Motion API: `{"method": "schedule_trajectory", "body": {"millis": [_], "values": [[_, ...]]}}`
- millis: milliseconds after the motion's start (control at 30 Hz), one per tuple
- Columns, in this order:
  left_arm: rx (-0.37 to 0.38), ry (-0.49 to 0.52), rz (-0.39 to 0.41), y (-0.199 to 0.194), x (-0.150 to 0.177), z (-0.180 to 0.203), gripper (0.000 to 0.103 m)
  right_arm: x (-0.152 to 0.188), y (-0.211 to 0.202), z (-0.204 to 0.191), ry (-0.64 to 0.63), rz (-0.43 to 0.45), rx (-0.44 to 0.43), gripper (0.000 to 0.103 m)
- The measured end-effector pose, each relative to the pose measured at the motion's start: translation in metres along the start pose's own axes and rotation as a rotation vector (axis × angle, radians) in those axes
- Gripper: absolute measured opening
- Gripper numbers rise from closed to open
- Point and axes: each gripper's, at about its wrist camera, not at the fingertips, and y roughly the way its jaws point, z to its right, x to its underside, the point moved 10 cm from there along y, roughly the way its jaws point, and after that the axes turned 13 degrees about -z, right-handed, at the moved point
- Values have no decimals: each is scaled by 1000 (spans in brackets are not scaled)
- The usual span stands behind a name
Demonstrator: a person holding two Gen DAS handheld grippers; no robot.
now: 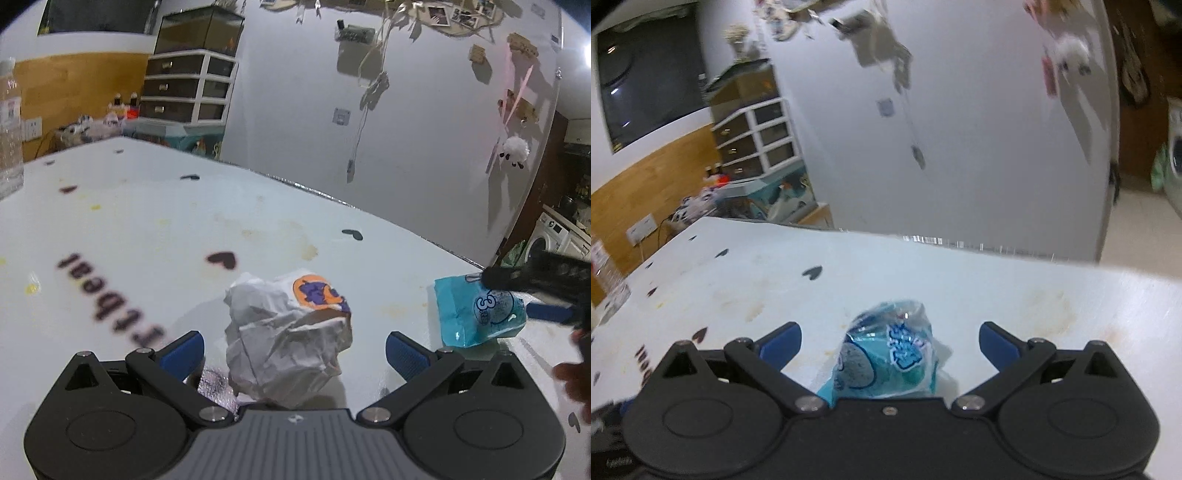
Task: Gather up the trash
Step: 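Grasp the teal wrapper with the right tool while the left tool grasps the white crumpled paper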
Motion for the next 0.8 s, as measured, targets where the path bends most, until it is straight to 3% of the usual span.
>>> {"method": "schedule_trajectory", "body": {"millis": [167,233,367,467,700,800], "values": [[21,-16,9,1,-3,-2,103,10,20,-2,44,0,-27,103],[40,-32,17,2,-5,-4,103,14,21,-2,57,19,-52,96],[102,-110,51,3,-12,-12,103,17,18,2,64,59,-35,64],[106,-116,54,4,-14,-13,101,18,16,2,53,54,-42,58],[48,-47,31,4,-11,-2,59,32,8,-13,-50,20,-40,52],[21,3,18,2,-5,7,49,40,-1,-15,-73,12,-48,51]]}}
